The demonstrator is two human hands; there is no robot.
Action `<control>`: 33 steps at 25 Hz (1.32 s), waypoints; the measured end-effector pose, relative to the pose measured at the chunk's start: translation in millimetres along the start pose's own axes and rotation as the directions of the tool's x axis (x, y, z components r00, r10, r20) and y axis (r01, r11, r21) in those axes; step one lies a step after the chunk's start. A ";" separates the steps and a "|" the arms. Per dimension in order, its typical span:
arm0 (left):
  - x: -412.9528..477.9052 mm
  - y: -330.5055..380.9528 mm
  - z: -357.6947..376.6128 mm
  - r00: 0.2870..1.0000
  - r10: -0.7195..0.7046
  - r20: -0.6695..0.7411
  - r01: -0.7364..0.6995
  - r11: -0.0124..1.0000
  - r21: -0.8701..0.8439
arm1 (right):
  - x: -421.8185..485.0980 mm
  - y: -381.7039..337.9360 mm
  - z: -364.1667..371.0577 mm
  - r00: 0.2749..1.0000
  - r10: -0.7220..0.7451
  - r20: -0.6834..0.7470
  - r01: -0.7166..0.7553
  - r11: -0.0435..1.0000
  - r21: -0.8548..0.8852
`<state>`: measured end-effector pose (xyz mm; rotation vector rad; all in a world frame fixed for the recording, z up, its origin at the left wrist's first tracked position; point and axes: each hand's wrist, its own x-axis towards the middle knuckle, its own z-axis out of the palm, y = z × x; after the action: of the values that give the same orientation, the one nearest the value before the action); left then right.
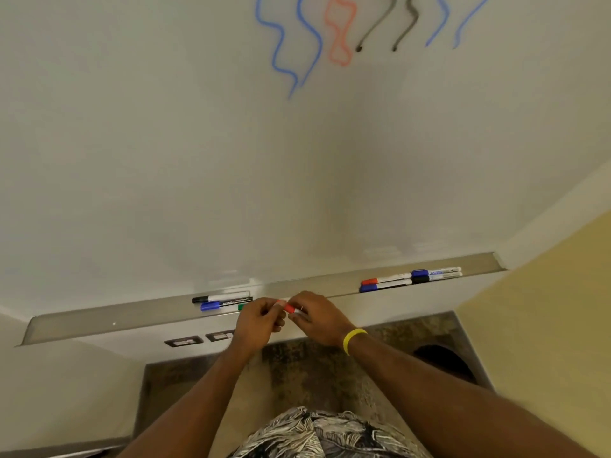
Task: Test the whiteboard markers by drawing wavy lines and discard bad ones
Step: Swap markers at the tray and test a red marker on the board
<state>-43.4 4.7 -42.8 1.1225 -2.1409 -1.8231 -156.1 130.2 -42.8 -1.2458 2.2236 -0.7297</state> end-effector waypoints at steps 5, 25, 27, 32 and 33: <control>-5.0 7.7 29.8 0.996 -0.053 0.075 0.058 0.997 -0.060 | -30.1 16.4 6.9 0.991 0.118 -0.062 -0.107 0.982 0.156; 20.3 26.8 59.2 0.992 -0.059 0.108 0.056 0.998 0.037 | -53.0 63.0 -16.4 0.928 0.371 -0.019 -0.371 0.929 0.015; 32.7 22.5 56.7 0.994 -0.026 0.102 0.008 0.985 0.171 | -56.3 73.4 -20.1 0.912 0.409 -0.027 -0.405 0.909 0.098; 64.3 15.8 66.3 0.987 0.104 0.124 -0.153 0.849 0.505 | -55.4 76.0 -28.9 0.906 0.418 -0.064 -0.390 0.885 0.255; 69.6 15.5 69.7 0.985 0.113 0.129 -0.164 0.841 0.515 | -54.3 76.2 -30.6 0.906 0.416 -0.079 -0.383 0.884 0.266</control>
<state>-137.2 19.8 -73.3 0.9359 -2.7966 -1.2775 -197.0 217.7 -61.8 -0.6016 2.3064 -0.9038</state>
